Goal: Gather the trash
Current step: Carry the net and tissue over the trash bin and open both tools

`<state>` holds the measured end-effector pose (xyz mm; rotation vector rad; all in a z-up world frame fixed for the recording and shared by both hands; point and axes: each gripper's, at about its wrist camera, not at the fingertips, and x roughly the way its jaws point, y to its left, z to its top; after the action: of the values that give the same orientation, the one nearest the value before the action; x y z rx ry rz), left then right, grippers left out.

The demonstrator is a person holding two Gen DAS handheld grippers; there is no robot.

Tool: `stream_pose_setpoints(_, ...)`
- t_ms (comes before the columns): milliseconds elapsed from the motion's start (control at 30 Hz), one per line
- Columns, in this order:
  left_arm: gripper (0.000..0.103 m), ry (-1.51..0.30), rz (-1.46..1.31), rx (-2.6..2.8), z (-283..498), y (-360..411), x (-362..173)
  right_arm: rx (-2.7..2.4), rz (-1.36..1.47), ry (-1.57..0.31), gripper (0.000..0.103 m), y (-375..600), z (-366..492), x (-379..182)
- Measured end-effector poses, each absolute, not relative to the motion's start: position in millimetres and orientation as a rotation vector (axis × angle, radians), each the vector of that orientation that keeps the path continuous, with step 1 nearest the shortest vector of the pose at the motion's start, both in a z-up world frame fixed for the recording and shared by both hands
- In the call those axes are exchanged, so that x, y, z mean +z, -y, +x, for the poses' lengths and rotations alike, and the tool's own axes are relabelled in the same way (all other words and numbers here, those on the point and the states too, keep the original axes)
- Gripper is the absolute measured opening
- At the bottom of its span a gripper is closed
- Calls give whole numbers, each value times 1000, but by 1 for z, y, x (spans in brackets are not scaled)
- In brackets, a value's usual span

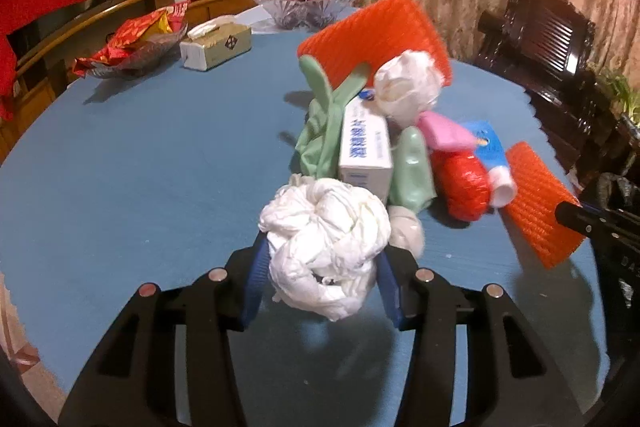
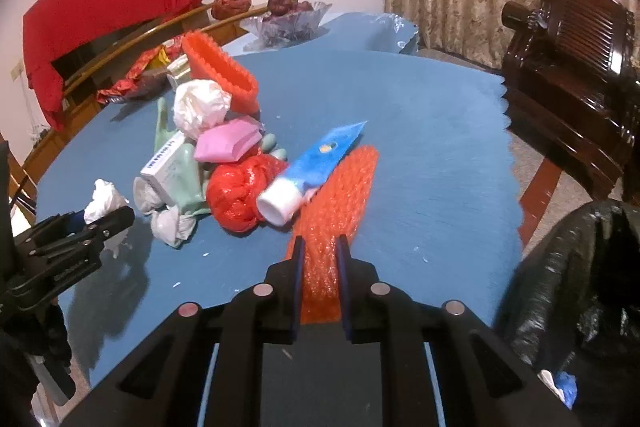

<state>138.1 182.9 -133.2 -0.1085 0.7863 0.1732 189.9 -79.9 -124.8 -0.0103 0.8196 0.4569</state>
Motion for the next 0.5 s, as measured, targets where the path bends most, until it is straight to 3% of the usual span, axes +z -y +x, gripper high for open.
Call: stream_pose_setpoints(500, 46, -685, -86, 51, 118, -121, -79, 415, 34, -711, 15, 125, 155, -76)
